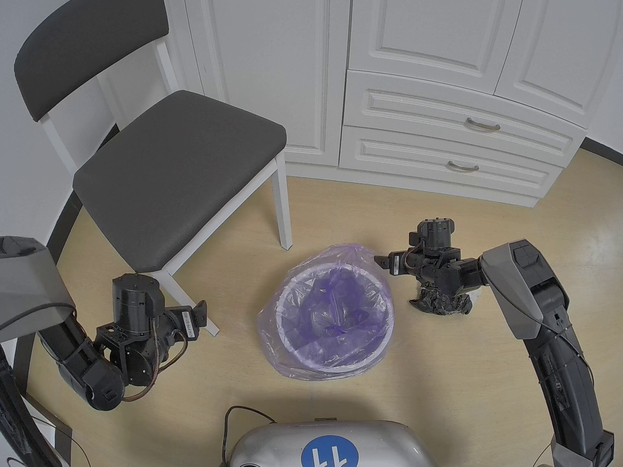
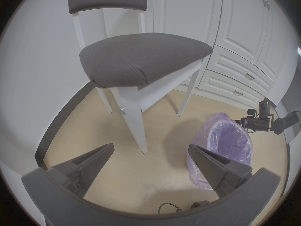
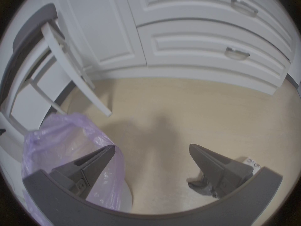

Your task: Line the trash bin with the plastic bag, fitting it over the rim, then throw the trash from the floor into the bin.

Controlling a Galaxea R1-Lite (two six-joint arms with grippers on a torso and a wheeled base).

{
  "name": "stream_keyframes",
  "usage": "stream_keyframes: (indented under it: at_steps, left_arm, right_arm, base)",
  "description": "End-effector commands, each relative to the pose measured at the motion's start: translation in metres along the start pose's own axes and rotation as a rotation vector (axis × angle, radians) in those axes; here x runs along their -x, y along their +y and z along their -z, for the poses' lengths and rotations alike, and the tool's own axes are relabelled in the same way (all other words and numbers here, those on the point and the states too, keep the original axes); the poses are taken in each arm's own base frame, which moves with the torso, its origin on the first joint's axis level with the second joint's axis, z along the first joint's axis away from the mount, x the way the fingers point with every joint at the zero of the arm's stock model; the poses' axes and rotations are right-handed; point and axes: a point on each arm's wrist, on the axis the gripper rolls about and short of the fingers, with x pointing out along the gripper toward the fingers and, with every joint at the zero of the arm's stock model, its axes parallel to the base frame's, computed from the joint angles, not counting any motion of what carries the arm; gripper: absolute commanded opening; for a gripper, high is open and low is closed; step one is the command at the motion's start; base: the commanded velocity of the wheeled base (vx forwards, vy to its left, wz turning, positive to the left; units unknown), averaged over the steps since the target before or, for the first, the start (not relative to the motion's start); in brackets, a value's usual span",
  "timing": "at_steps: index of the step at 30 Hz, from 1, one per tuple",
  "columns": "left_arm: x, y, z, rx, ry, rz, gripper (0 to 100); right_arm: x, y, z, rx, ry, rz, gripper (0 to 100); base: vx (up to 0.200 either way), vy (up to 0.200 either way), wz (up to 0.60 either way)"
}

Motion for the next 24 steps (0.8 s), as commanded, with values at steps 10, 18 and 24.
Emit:
stream_keyframes:
  at_steps: [10,18,24]
  left_arm:
    - [0.016,0.028,0.000,0.027,0.008,-0.078,100]
    - [0.021,0.030,-0.003,0.029,-0.010,-0.076,100]
    - [0.022,0.030,-0.003,0.031,-0.012,-0.075,100]
  right_arm:
    - [0.067,0.007,-0.040,0.282,0.061,0.250,100]
    - [0.082,0.008,-0.022,0.285,0.163,0.037,100]
    - [0.078,0.011,-0.003,0.148,0.275,-0.138,100]
  base:
    - [0.000,0.000,0.00]
    - [0.000,0.000,0.00]
    - [0.000,0.000,0.00]
